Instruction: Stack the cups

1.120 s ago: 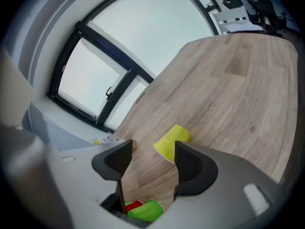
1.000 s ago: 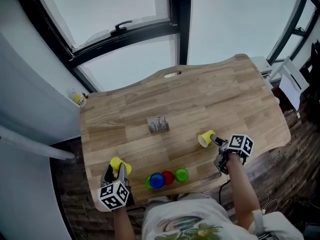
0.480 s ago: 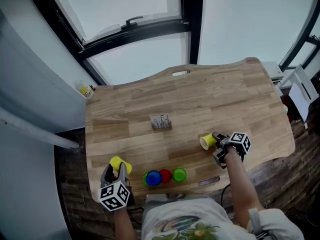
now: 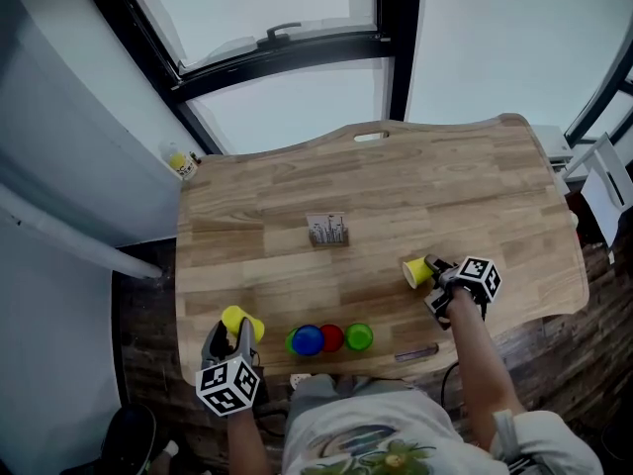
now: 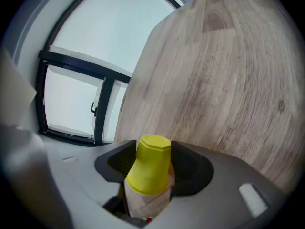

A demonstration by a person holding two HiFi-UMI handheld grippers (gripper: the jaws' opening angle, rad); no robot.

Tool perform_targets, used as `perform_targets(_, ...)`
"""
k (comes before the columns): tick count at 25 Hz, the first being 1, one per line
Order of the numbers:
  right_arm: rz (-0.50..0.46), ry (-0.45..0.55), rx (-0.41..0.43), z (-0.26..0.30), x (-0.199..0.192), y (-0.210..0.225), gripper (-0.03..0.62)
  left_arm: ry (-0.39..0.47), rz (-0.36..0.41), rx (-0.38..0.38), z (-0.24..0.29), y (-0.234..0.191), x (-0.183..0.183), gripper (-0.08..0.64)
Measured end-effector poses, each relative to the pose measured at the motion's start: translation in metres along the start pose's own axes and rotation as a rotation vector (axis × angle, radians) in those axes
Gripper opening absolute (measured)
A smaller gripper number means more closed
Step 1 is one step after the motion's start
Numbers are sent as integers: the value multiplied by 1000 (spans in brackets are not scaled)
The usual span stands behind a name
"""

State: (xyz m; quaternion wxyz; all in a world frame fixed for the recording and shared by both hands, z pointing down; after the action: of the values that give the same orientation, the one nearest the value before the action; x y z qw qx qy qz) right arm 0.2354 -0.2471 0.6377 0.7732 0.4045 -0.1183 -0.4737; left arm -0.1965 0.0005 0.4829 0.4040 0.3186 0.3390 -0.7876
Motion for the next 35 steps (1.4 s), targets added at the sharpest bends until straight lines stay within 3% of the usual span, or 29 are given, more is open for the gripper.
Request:
perform_targets(17,-511,195,171,-53,-16,-99,227,9,-12,-36,1,-20,0,238)
perform_targets(27,-919,249,201,-79,-62,-148,227,5,-16,-73,2,-28,-2,238)
perform_targets(35,-1110,273,215,-94,-103,-170,226,8,-16,-127,-5,-30,-2,236)
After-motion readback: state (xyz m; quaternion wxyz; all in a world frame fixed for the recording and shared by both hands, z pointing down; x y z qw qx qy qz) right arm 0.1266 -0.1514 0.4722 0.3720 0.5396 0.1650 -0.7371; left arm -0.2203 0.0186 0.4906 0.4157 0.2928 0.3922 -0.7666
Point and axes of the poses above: the fingertips, and each gripper's own axes: z forward along the fingers, y to its right, x out of its top, the point moved 3 cm from there along -z, backward along the fingers, and after that the axes turned 11 degrees about -z, right-handed, at the moved point
